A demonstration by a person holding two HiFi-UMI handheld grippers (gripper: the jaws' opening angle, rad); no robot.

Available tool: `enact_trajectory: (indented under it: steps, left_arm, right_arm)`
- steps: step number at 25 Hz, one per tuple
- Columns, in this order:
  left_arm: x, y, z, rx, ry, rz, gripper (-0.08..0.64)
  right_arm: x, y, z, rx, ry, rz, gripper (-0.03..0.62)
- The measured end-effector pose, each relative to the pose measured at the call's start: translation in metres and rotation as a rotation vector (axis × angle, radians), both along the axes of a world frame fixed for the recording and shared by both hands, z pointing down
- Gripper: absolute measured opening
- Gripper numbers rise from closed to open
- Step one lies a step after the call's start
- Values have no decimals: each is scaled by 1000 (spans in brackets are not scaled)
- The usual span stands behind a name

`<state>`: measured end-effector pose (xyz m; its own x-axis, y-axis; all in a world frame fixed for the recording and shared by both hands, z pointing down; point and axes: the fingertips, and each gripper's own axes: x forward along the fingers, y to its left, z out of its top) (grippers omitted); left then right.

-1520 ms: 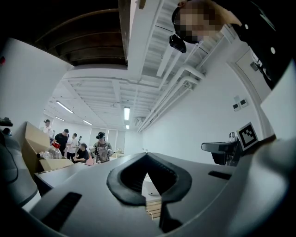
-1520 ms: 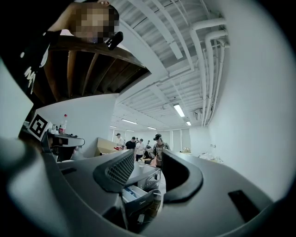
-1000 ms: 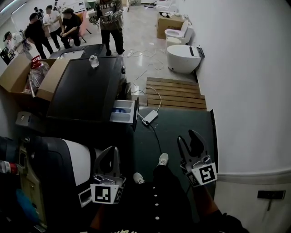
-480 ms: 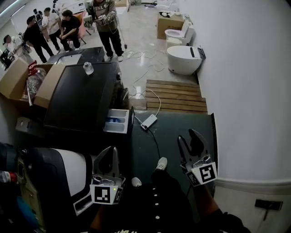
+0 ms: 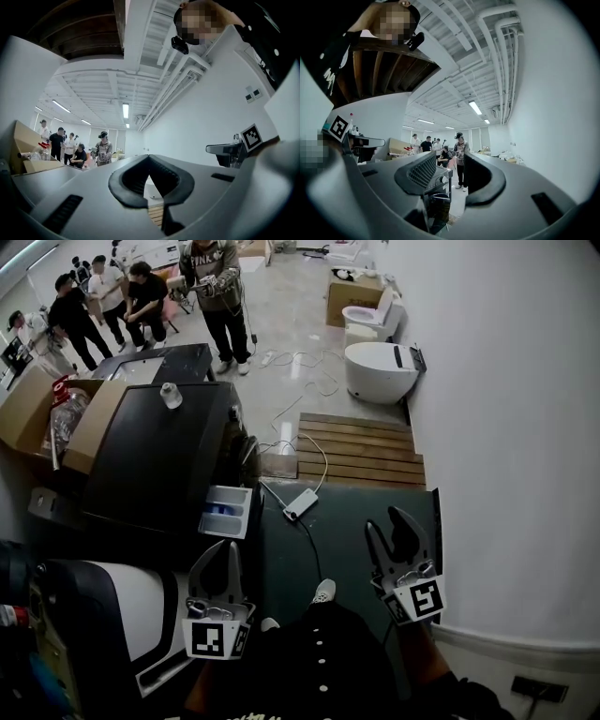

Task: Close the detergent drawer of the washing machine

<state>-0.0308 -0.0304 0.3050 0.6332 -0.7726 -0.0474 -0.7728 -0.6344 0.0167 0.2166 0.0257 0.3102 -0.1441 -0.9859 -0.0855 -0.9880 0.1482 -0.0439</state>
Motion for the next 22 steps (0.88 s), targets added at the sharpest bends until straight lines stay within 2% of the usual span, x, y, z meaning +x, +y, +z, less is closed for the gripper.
enact_trajectory:
  steps: [6, 12, 16, 22]
  left_arm:
    - [36, -16, -5, 14, -2, -19, 15]
    - [55, -17, -5, 13, -8, -63, 15]
    - [56, -21, -4, 14, -33, -76, 15]
    - [35, -51, 2, -14, -33, -109, 15]
  right_arm:
    - [35, -19, 4, 3, -8, -33, 196]
    - [56, -33, 13, -14, 0, -71, 196]
    - [57, -49, 19, -57, -15, -68, 196]
    - [38, -75, 15, -37, -26, -136, 196]
